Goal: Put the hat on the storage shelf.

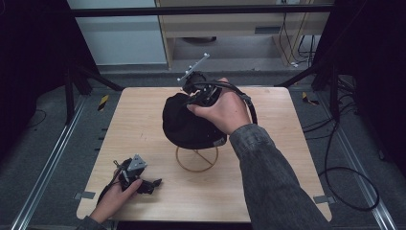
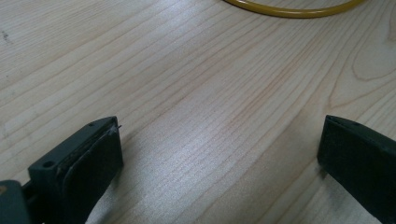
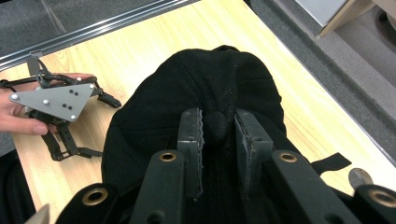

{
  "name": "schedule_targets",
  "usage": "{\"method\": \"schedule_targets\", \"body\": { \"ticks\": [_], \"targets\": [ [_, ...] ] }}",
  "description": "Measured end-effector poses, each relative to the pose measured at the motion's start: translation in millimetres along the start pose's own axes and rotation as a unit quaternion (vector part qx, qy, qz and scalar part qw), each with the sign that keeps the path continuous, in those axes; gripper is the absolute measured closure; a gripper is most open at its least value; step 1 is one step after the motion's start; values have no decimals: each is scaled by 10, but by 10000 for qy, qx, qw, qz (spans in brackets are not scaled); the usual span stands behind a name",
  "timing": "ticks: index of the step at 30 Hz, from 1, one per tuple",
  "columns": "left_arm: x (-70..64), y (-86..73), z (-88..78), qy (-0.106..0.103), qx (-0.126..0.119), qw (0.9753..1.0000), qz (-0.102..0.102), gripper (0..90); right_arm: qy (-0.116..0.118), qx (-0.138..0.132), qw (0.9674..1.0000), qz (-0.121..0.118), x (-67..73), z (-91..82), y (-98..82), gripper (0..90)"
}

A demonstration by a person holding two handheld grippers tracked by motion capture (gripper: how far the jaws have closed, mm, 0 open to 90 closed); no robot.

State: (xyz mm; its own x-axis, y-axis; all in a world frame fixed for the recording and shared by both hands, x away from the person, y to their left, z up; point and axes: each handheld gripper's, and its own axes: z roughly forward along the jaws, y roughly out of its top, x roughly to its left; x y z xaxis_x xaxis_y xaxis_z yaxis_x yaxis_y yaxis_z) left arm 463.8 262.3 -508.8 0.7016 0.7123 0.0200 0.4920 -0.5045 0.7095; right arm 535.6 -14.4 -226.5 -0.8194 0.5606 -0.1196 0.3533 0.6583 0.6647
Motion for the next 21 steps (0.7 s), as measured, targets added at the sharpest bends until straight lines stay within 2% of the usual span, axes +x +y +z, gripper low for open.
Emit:
{"method": "schedule_targets", "body": {
  "ticks": [21],
  "targets": [
    [0, 0, 1, 4, -7, 10000, -7, 0, 106, 19, 9999, -10, 31, 19, -21, 686]
  ]
}}
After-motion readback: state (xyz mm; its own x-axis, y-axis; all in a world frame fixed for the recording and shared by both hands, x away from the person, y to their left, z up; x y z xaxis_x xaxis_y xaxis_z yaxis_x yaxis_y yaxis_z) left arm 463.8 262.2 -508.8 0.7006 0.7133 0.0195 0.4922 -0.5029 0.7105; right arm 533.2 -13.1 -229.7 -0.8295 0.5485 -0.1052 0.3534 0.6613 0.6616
